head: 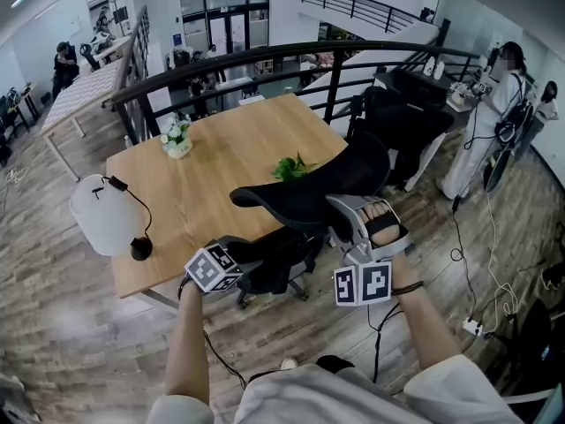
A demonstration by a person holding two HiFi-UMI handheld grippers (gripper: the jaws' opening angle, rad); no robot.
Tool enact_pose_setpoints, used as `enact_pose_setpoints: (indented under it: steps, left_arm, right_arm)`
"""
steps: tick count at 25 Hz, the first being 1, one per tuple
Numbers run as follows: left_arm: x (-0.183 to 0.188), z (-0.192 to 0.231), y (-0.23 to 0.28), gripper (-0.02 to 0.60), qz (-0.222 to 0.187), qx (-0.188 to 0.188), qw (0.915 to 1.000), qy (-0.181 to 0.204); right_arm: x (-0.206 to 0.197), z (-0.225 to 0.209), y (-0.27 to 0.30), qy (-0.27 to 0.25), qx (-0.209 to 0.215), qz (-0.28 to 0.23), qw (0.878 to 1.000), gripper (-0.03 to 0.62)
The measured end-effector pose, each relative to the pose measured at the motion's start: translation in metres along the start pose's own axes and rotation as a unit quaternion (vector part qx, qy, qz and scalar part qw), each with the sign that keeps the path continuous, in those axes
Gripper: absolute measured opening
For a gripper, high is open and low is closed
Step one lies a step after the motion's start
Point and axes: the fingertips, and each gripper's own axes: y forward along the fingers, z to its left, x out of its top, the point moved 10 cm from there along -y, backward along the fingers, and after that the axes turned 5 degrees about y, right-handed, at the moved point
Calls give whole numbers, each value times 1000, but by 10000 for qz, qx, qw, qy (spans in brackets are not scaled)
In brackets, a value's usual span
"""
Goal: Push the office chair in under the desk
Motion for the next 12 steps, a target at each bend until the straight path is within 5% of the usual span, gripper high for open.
enact_pose_setpoints:
  steps: [12]
  left_arm:
    - [-27, 38, -22, 202, -72, 19, 9985, 544]
  right_arm:
    - [40, 10, 26, -131, -262, -129, 9995, 98]
